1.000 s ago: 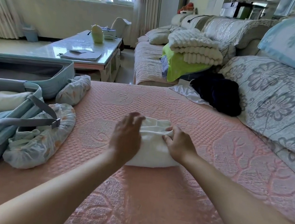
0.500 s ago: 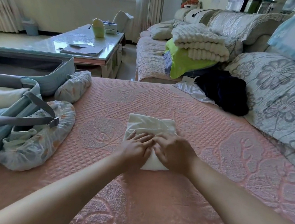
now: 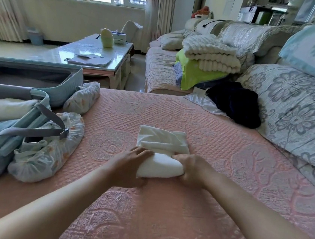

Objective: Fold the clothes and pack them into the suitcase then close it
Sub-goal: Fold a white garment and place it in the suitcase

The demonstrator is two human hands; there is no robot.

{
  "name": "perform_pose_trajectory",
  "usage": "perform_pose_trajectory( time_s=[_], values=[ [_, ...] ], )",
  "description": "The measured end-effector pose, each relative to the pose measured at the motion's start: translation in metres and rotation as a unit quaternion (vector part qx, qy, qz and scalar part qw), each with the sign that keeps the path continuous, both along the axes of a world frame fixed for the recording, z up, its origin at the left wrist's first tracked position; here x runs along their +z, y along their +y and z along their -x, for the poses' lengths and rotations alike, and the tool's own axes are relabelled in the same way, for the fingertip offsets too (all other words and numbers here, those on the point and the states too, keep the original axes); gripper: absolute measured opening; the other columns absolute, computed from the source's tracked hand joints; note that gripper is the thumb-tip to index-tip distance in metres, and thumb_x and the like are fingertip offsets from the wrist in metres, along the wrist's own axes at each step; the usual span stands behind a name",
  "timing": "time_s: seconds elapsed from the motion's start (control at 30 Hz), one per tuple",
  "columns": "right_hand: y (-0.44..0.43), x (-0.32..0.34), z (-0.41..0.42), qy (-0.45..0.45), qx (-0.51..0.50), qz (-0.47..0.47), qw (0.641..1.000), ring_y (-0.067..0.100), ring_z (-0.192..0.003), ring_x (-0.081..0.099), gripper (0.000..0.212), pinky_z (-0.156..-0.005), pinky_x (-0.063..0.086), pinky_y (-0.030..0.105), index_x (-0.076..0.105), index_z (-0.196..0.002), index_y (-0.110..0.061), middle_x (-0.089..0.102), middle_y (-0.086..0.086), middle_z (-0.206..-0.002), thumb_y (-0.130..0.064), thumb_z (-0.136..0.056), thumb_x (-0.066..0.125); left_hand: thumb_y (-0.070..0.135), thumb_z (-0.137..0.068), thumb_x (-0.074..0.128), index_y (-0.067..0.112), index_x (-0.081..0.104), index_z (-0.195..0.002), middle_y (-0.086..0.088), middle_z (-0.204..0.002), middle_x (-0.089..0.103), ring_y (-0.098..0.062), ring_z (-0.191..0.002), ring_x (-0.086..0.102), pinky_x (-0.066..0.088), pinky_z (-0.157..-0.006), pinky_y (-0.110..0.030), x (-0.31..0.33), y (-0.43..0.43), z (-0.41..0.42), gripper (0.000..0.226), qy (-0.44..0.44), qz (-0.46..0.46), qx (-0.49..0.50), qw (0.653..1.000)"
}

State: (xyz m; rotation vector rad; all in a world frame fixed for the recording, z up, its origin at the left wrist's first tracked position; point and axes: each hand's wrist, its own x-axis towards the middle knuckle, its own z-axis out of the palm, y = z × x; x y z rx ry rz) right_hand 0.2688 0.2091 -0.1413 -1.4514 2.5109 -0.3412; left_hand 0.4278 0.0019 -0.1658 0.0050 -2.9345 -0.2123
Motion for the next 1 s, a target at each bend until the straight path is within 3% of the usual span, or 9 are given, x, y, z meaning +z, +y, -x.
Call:
perform_pose_trajectory(
  time_s=[0.1, 0.2, 0.3, 0.47, 0.57, 0.7, 0.77, 0.87, 1.0],
  values=[
    [0.008, 0.026, 0.004, -0.068, -0.018, 0.013, 0.997, 0.012, -0.079, 0.062, 0.008, -0.064, 0.046, 0.023, 0.066, -0.075, -0.030, 0.065, -0.008, -0.082, -0.022, -0.073, 0.063, 0.046, -0.069, 0.073, 0.024, 0.052, -0.131, -0.001, -0.113, 0.066, -0.026, -0.095, 0.066, 0.050, -0.073, -0.031, 0.019, 0.003, 0.003, 0.068, 0.027, -0.066, 0.031, 0.997],
    [0.018, 0.044, 0.009, -0.188, -0.057, 0.053, 0.979, 0.008, -0.060, 0.051, 0.006, -0.054, 0.036, 0.022, 0.063, -0.059, -0.024, 0.057, -0.012, -0.062, -0.024, -0.058, 0.056, 0.045, -0.060, 0.064, 0.031, 0.060, -0.107, 0.008, -0.088, 0.064, -0.020, -0.078, 0.061, 0.045, -0.061, -0.028, 0.035, 0.004, 0.004, 0.049, 0.061, -0.205, 0.063, 0.975],
    [0.022, 0.045, 0.014, -0.272, -0.113, 0.138, 0.946, 0.009, -0.071, 0.058, 0.025, -0.059, 0.043, 0.025, 0.071, -0.082, -0.025, 0.066, -0.008, -0.079, -0.028, -0.061, 0.058, 0.048, -0.059, 0.059, 0.032, 0.058, -0.095, 0.006, -0.085, 0.061, -0.017, -0.076, 0.057, 0.049, -0.062, -0.035, 0.036, 0.001, 0.011, 0.039, 0.090, -0.308, 0.103, 0.942],
    [-0.002, 0.018, 0.031, -0.098, -0.236, 0.187, 0.949, 0.023, -0.110, 0.056, 0.040, -0.087, 0.045, 0.032, 0.053, -0.126, -0.020, 0.056, 0.003, -0.122, -0.036, -0.090, 0.063, 0.040, -0.085, 0.068, 0.022, 0.052, -0.123, -0.001, -0.122, 0.052, -0.019, -0.102, 0.053, 0.044, -0.076, -0.031, 0.035, 0.002, 0.036, 0.045, 0.092, -0.270, 0.260, 0.923],
    [-0.014, 0.004, 0.032, 0.059, -0.210, 0.125, 0.968, 0.030, -0.123, 0.049, 0.044, -0.103, 0.039, 0.040, 0.050, -0.138, -0.018, 0.048, 0.009, -0.135, -0.032, -0.096, 0.055, 0.026, -0.089, 0.069, 0.020, 0.045, -0.137, -0.004, -0.140, 0.038, -0.027, -0.119, 0.050, 0.047, -0.094, -0.041, 0.034, 0.004, 0.052, 0.054, 0.133, -0.143, 0.266, 0.944],
    [-0.030, 0.000, 0.032, 0.185, -0.134, 0.191, 0.955, 0.031, -0.113, 0.057, 0.035, -0.095, 0.042, 0.043, 0.065, -0.123, -0.017, 0.060, 0.008, -0.127, -0.016, -0.090, 0.054, 0.010, -0.082, 0.058, 0.022, 0.068, -0.109, 0.000, -0.118, 0.066, -0.027, -0.105, 0.062, 0.047, -0.090, -0.040, 0.027, 0.012, 0.075, 0.031, 0.183, 0.051, 0.085, 0.978],
    [-0.039, -0.003, 0.032, 0.164, -0.095, 0.157, 0.969, 0.029, -0.118, 0.057, 0.040, -0.098, 0.040, 0.040, 0.064, -0.127, -0.018, 0.062, 0.005, -0.129, -0.031, -0.095, 0.044, 0.028, -0.094, 0.046, 0.023, 0.068, -0.112, 0.003, -0.121, 0.067, -0.024, -0.113, 0.062, 0.042, -0.099, -0.037, 0.019, 0.015, 0.079, 0.030, 0.151, 0.022, 0.075, 0.985],
    [-0.046, -0.015, 0.034, 0.114, -0.072, 0.021, 0.991, 0.023, -0.141, 0.038, 0.064, -0.115, 0.028, 0.039, 0.038, -0.151, -0.022, 0.045, 0.001, -0.152, -0.052, -0.098, 0.018, 0.040, -0.105, 0.030, 0.029, 0.052, -0.141, 0.010, -0.148, 0.048, -0.013, -0.141, 0.036, 0.021, -0.115, -0.029, 0.003, -0.001, 0.083, 0.043, 0.049, -0.046, 0.091, 0.994],
    [-0.048, -0.026, 0.048, 0.076, -0.063, 0.002, 0.995, 0.018, -0.149, 0.025, 0.054, -0.121, 0.018, 0.035, 0.028, -0.156, -0.030, 0.031, -0.003, -0.161, -0.047, -0.106, 0.023, 0.037, -0.107, 0.029, 0.032, 0.050, -0.143, 0.015, -0.151, 0.043, -0.008, -0.141, 0.033, 0.022, -0.110, -0.022, -0.007, -0.024, 0.087, 0.042, -0.027, -0.164, 0.100, 0.981]
  ],
)
